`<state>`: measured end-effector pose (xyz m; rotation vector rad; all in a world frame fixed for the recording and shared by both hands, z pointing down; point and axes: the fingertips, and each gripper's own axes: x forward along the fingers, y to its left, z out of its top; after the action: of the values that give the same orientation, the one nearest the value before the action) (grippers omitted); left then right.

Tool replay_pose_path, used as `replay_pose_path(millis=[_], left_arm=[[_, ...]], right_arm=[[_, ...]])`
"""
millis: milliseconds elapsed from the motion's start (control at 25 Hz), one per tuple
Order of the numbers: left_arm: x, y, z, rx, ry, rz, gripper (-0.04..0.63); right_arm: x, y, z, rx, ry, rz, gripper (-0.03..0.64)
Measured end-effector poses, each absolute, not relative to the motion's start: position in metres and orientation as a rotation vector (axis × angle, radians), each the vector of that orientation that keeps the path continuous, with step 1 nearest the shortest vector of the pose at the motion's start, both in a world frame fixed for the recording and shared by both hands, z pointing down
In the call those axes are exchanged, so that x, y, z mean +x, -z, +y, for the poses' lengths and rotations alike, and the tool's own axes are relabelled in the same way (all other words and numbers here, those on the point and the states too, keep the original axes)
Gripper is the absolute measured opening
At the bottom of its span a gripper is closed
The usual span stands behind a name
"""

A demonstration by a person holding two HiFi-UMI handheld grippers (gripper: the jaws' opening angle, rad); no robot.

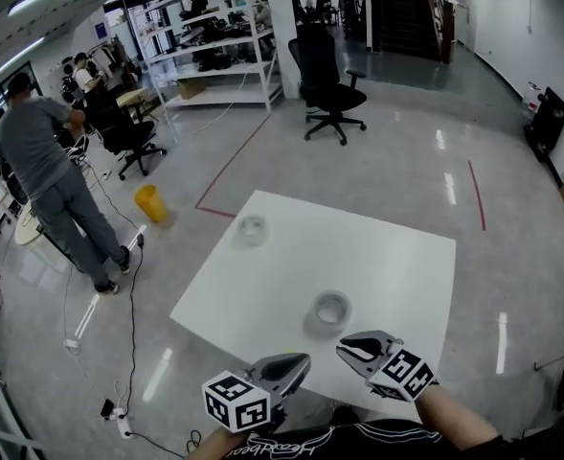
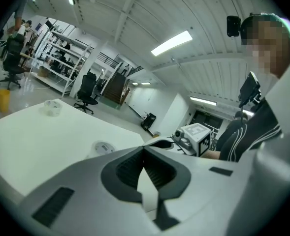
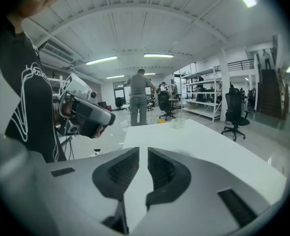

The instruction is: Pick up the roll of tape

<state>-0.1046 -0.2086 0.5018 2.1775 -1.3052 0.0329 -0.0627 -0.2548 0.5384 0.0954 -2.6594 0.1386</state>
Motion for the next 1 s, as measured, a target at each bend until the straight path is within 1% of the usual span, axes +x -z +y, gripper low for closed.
replay_pose_path(millis=[120, 200, 400, 680, 1000], left_arm=[[-0.112, -0.499, -0.211, 2.177, -0.043, -1.342, 0.003], [-0.117, -0.498, -0.212, 2.171, -0.036, -1.361, 0.003], [-0.129, -0.500, -0.210, 2.143, -0.020, -1.404, 0.003], [-0.138, -0.504, -0.207, 2.113, 0.002, -1.451, 0.003], [-0.148, -0.507, -0.204, 2.087, 0.042, -1.485, 0.003]], right_arm=[[-0.079, -0.555, -0.270, 0.061, -0.044, -2.581, 0.100], [-0.086, -0.573, -0.280, 0.054, 0.040, -2.509, 0.118], [-0.104, -0.612, -0.300, 0.022, 0.225, -2.345, 0.130], [-0.109, -0.663, -0.316, -0.017, 0.385, -2.132, 0.130], [-0.112, -0.685, -0.319, -0.075, 0.488, -2.015, 0.129]])
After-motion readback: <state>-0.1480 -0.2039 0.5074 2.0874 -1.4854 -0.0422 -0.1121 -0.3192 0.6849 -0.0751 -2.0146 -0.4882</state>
